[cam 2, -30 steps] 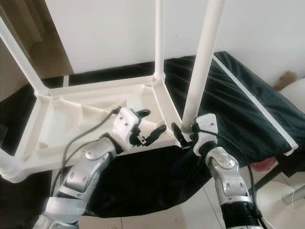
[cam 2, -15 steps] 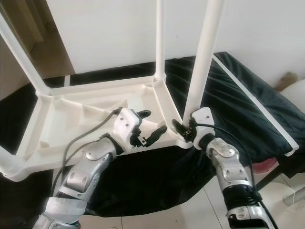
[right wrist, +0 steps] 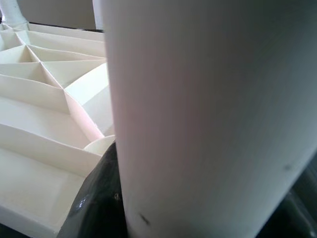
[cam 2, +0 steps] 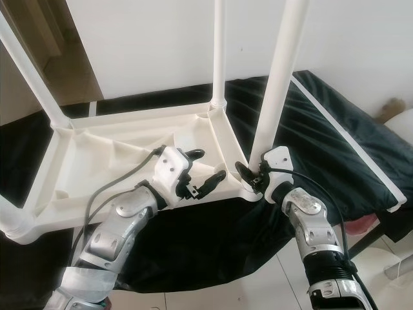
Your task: Building children table
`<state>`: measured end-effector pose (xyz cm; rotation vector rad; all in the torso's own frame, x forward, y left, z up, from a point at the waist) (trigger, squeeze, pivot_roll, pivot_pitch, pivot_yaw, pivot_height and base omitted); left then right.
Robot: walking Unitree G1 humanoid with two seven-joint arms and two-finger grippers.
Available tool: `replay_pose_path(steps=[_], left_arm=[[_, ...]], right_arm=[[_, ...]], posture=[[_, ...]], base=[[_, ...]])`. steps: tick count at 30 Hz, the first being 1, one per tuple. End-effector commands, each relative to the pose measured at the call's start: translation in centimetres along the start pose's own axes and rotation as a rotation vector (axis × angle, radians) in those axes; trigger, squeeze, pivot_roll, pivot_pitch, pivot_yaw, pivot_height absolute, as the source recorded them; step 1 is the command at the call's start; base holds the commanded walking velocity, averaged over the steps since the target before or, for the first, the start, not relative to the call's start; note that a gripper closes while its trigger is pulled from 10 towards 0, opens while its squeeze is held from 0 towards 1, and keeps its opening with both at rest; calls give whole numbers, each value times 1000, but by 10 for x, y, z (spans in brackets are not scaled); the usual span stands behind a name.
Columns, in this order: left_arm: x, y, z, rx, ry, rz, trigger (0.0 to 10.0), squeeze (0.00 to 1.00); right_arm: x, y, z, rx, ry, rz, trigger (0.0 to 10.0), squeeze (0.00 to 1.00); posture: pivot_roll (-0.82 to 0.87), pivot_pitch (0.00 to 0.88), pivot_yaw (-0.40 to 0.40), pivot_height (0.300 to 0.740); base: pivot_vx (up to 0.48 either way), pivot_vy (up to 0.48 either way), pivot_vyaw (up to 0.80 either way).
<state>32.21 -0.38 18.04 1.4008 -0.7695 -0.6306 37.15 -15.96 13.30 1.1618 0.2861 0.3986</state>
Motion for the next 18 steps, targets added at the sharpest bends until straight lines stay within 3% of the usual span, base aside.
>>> replay_pose_path(steps=[1,3,4,10,15,18], left_arm=[[-1,-3,4,1,-15,-13,10000,0],[-1,-4,5,0,-16,-14,10000,0],[-1,-5,5,-1,-17,-16,10000,0],[-1,-4,6,-3,-20,-15,10000,0],[0,-4,6,-3,-21,-14,10000,0],[0,-4,7,-3,-23,-12,10000,0]], right_arm=[[-6,-23,-4,-31,-17,-112,10000,0],[-6,-25,-1,-32,-48,-131,10000,0],[-7,-34,4,6,-171,-196,10000,0],[-9,-45,0,99,-336,-289,10000,0],[-9,-44,-2,128,-398,-302,10000,0],[-9,-39,-9,186,-521,-314,10000,0]], posture=[[-11,0,26,740],[-11,0,25,740],[-11,0,23,740],[-13,0,22,740],[-15,0,19,740],[-15,0,12,740]], base=[[0,0,0],[0,0,0],[0,0,0],[0,0,0],[0,0,0],[0,0,0]])
Point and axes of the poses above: a point about 5 cm out from each wrist's last joint towards the gripper, its own x axis pointing out of the wrist towards the gripper, its own y axis along the axis of the wrist's last joint, z = x × y, the point moved 6 cm from there along x, pointing out of the wrist towards the gripper, and after that the axes turned 13 degrees about -x, right-handed, at the moved point
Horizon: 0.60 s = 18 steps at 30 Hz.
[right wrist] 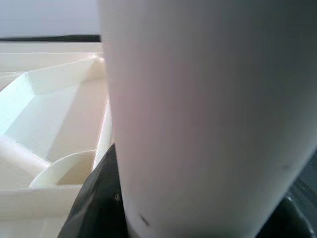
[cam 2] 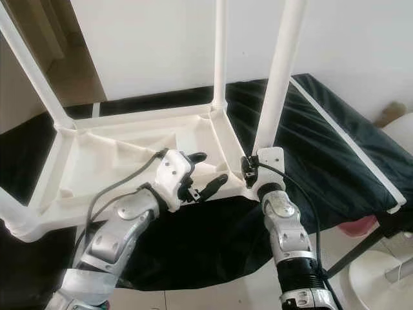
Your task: Building children table
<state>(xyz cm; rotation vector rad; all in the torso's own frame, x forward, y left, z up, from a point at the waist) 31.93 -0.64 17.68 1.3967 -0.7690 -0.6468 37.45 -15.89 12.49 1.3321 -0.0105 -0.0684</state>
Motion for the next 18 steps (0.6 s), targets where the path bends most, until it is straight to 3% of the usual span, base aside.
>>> replay_pose_path(steps=[1,5,8,10,14,18], left_arm=[[1,1,3,5,-12,0,10000,0],[2,2,3,7,-10,7,10000,0],[2,5,1,13,-9,10,10000,0],[2,5,1,16,-14,9,10000,0],[2,6,-2,20,-12,7,10000,0],[3,6,-2,20,-14,6,10000,0]], right_arm=[[-9,-32,1,30,-108,-154,10000,0],[-11,-28,-4,45,-178,-163,10000,0],[-11,-17,-25,68,-156,-151,10000,0],[-10,-9,-30,36,-131,-116,10000,0],[-10,-8,-21,39,-177,-119,10000,0],[-10,-6,-23,42,-183,-115,10000,0]], posture=[[-13,0,6,740],[-10,0,3,740],[-5,0,14,740],[-5,0,14,740],[-8,0,32,740],[-11,0,39,740]], base=[[0,0,0],[0,0,0],[0,0,0],[0,0,0],[0,0,0],[0,0,0]])
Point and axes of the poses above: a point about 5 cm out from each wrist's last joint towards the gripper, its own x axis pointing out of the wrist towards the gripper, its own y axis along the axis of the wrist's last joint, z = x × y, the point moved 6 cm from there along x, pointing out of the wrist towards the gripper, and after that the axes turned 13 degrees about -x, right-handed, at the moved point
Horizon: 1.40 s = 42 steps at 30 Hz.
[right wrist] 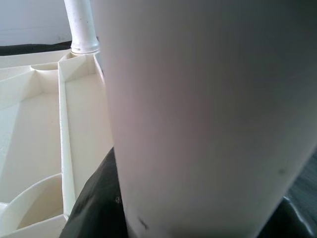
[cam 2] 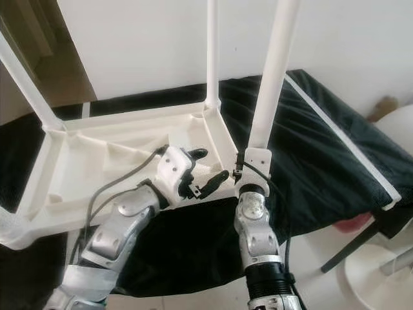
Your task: Building children table
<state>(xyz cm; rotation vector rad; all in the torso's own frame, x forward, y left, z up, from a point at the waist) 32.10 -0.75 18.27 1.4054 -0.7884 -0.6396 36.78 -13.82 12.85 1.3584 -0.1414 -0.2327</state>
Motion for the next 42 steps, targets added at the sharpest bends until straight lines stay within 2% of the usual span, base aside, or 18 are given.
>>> replay_pose_path(steps=[1,2,3,4,5,6,16,19,24,25,30,34,38,40,42], left_arm=[[0,1,-1,2,-8,-3,10000,0],[0,1,-1,2,-8,-3,10000,0],[1,1,0,2,-10,-2,10000,0],[1,1,1,1,-11,-1,10000,0],[1,1,1,1,-11,-1,10000,0],[1,1,1,1,-12,-1,10000,0],[-1,1,0,-1,-4,-2,10000,0],[-2,0,0,-3,-1,-4,10000,0],[-2,0,0,-3,0,-6,10000,0],[-2,0,0,-3,-1,-6,10000,0],[-2,0,0,-3,-4,-6,10000,0],[-1,1,-1,-1,-7,-6,10000,0],[0,1,-1,1,-9,-5,10000,0],[0,2,0,3,-11,-4,10000,0],[0,2,0,4,-10,-4,10000,0]], right_arm=[[-3,-13,-5,0,5,-66,10000,0],[-3,-13,-5,0,5,-66,10000,0],[-4,-10,-6,4,12,-56,10000,43],[-4,-7,-8,9,26,-45,10000,875],[-4,-7,-8,9,26,-45,10000,875],[-5,-1,-11,14,48,-18,10000,1000],[-8,14,-4,29,109,85,10000,1000],[-14,18,9,33,150,151,10000,1000],[-17,13,18,42,235,170,10000,1000],[-17,12,21,29,275,185,10000,0],[-15,11,29,-25,390,224,10000,0],[-9,11,28,-50,485,234,10000,0],[-4,9,23,-72,577,227,10000,0],[-1,8,14,-96,661,224,10000,0],[2,8,9,-119,693,225,10000,0]], posture=[[-11,0,39,740],[-11,0,39,740],[-11,0,39,740],[-11,0,39,740],[-11,0,39,740],[-8,0,36,740],[-5,0,33,740],[-5,0,32,740],[-10,0,36,740],[-10,0,36,740],[-14,0,42,740],[-15,0,48,740],[-12,0,47,740],[-11,0,46,740],[-7,0,43,740]], base=[[0,0,0],[0,0,0],[0,0,0],[0,0,0],[0,0,0],[0,0,0],[0,0,0],[0,0,0],[0,0,0],[0,0,0],[0,0,0],[0,0,0],[0,0,0],[0,0,0],[0,0,0]])
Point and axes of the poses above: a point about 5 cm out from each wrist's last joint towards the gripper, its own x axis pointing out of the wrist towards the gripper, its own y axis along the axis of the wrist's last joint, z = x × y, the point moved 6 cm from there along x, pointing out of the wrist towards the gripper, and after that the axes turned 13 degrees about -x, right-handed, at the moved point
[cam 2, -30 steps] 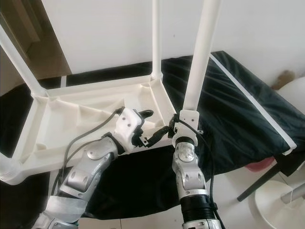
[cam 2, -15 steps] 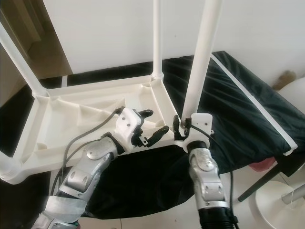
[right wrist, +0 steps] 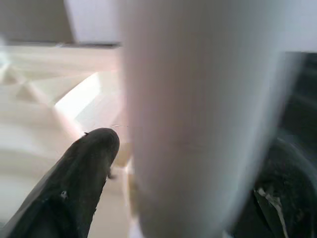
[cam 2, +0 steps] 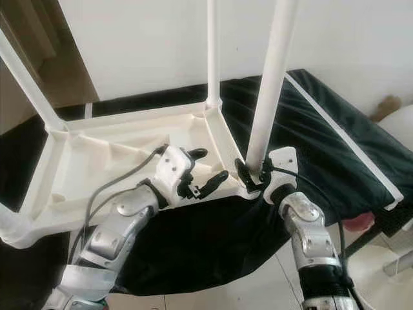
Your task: Building children table
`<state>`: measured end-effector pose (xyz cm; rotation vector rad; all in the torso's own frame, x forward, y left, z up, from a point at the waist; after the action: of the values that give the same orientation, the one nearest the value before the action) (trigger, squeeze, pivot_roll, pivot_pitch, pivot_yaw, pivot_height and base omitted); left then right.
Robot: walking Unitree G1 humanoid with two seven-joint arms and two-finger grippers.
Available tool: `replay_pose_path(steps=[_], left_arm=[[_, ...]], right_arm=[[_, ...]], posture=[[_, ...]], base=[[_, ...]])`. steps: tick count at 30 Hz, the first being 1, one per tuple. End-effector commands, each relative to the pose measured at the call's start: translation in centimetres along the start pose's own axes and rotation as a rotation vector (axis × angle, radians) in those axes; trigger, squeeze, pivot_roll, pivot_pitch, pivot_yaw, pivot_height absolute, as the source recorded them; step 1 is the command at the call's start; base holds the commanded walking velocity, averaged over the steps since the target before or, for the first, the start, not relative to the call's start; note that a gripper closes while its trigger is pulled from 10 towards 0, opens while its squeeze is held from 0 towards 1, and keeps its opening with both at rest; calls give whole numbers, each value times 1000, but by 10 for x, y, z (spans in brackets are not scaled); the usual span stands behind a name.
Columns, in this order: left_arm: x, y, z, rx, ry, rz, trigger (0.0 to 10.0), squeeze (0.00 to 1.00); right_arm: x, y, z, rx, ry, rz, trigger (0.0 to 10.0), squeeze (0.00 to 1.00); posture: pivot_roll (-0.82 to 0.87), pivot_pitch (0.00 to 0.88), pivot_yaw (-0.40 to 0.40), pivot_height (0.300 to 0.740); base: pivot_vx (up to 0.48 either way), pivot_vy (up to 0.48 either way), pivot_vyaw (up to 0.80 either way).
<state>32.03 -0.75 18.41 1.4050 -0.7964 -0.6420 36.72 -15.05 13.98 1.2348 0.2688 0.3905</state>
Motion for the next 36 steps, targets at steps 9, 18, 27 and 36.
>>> replay_pose_path(steps=[9,18,27,36], left_arm=[[1,1,0,4,0,-3,10000,0],[-4,-2,-1,3,15,-8,10000,0],[-1,-5,6,-6,-14,-14,10000,0],[-1,-6,9,-15,-20,-15,10000,0]], right_arm=[[18,-5,-12,-56,117,-14,3059,0],[11,-17,-15,-31,160,-18,0,0],[8,-29,0,1,25,-63,10000,0],[8,-38,9,111,-253,-137,10000,0]], posture=[[2,0,31,740],[19,0,17,740],[1,0,29,740],[-11,0,25,740]], base=[[0,0,0],[0,0,0],[0,0,0],[0,0,0]])
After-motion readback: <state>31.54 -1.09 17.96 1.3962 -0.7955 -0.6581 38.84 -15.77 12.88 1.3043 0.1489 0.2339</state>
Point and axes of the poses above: a point about 5 cm out from each wrist's last joint towards the gripper, its own x axis pointing out of the wrist towards the gripper, its own y axis along the axis of the wrist's last joint, z = x × y, the point moved 6 cm from there along x, pointing out of the wrist towards the gripper, and after that the axes turned 13 degrees about -x, right-handed, at the moved point
